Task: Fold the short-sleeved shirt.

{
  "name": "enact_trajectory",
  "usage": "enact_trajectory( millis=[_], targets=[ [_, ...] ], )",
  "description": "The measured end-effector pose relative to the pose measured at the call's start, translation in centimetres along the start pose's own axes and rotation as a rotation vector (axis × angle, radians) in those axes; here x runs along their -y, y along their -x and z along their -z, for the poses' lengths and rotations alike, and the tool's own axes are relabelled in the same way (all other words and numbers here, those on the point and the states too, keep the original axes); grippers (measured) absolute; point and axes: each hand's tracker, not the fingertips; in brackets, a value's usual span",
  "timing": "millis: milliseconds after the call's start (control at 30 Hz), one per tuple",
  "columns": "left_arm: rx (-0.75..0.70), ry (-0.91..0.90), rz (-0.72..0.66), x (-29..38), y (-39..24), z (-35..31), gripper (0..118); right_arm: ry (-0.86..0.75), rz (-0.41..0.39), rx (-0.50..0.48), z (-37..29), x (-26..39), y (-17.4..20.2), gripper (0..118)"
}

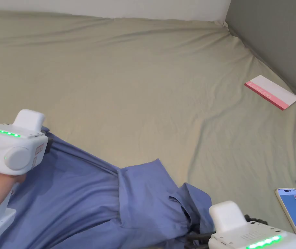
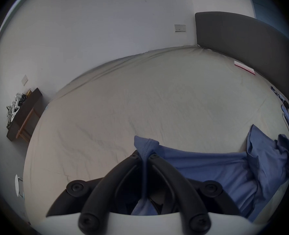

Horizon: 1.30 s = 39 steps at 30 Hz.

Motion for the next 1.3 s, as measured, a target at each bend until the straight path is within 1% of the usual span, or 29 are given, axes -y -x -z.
enact_trajectory(
  millis=[67,100,133,167,200,233,300,333,367,400,467,500,567,600,700,767,867,933,1000,1100,1167,1233,1300],
  targets=[
    [-0.003,0.002,0.005,0.3,0.1,-0.5,1,0.042,0.053,-0.004,2.3,0.2,-0.6,112],
    [-0.004,0.001,0.004,0.6,0.2,-0.8,1,0.044,0.106,-0.024,3.1,0.4,-1.3,108],
    [-0.007,0.004,0.004,0.8,0.5,-0.6,1,0.048,0.146,-0.037,3.5,0.5,-2.0,92],
    [-0.012,0.007,0.006,1.0,0.6,-0.6,1,0.045,0.171,-0.049,3.5,0.5,-2.6,64],
    [-0.02,0.013,0.01,1.2,0.6,-0.5,1,0.027,0.19,-0.056,3.7,0.6,-3.2,16],
    [-0.025,0.019,0.012,1.5,0.7,-0.3,1,0.017,0.189,-0.046,4.0,0.8,-3.7,7],
    [-0.03,0.027,0.011,1.8,0.8,0.1,1,0.016,0.192,-0.024,4.8,1.3,-4.6,7],
    [-0.032,0.034,0.007,2.1,0.9,0.2,1,0.078,0.172,-0.091,5.7,1.2,-5.0,7],
    [-0.032,0.037,0.001,2.2,0.9,0.3,1,0.091,0.182,-0.149,6.1,1.4,-5.2,7],
    [-0.033,0.037,-0.004,2.4,0.9,0.3,1,0.07,0.21,-0.123,6.3,1.7,-5.4,7],
    [-0.042,0.034,-0.014,2.7,0.9,0.0,1,0.06,0.197,-0.125,6.3,1.7,-5.7,7],
    [-0.042,0.032,-0.025,2.8,1.0,-0.2,1,0.043,0.18,-0.12,6.1,1.6,-5.7,7],
    [-0.052,0.01,-0.043,2.9,1.2,-1.1,1,0.001,0.141,-0.07,5.4,1.6,-5.6,7],
    [-0.066,-0.007,-0.047,2.7,1.3,-1.7,1,-0.02,0.129,-0.06,4.9,1.4,-5.8,7],
    [-0.092,-0.088,-0.067,1.8,2.3,-4.7,1,-0.139,0.102,0.0,2.0,0.6,-6.5,7],
    [-0.126,-0.151,-0.054,0.9,3.0,-7.2,1,-0.232,0.098,0.032,-0.5,-0.4,-7.4,7],
    [-0.194,-0.277,-0.049,-0.5,4.4,-12.0,1,-0.377,0.099,0.055,-4.9,-1.9,-8.8,7],
    [-0.208,-0.352,-0.072,-1.3,5.6,-15.6,1,-0.482,0.064,0.082,-8.2,-3.0,-9.5,7],
    [-0.231,-0.417,-0.085,-1.9,6.4,-18.8,1,-0.553,0.038,0.08,-11.2,-4.0,-10.1,7],
    [-0.281,-0.515,-0.094,-2.2,7.6,-23.4,1,-0.649,0.048,0.054,-15.0,-5.2,-11.0,7],
    [-0.306,-0.58,-0.107,-2.2,8.2,-26.3,1,-0.72,0.017,0.067,-17.4,-5.6,-11.1,7],
    [-0.346,-0.637,-0.109,-1.9,8.7,-29.1,1,-0.816,-0.033,0.106,-19.9,-5.7,-10.8,7],
    [-0.372,-0.686,-0.123,-1.7,9.3,-31.4,1,-0.867,-0.068,0.121,-22.0,-5.9,-10.5,7]
  ],
)
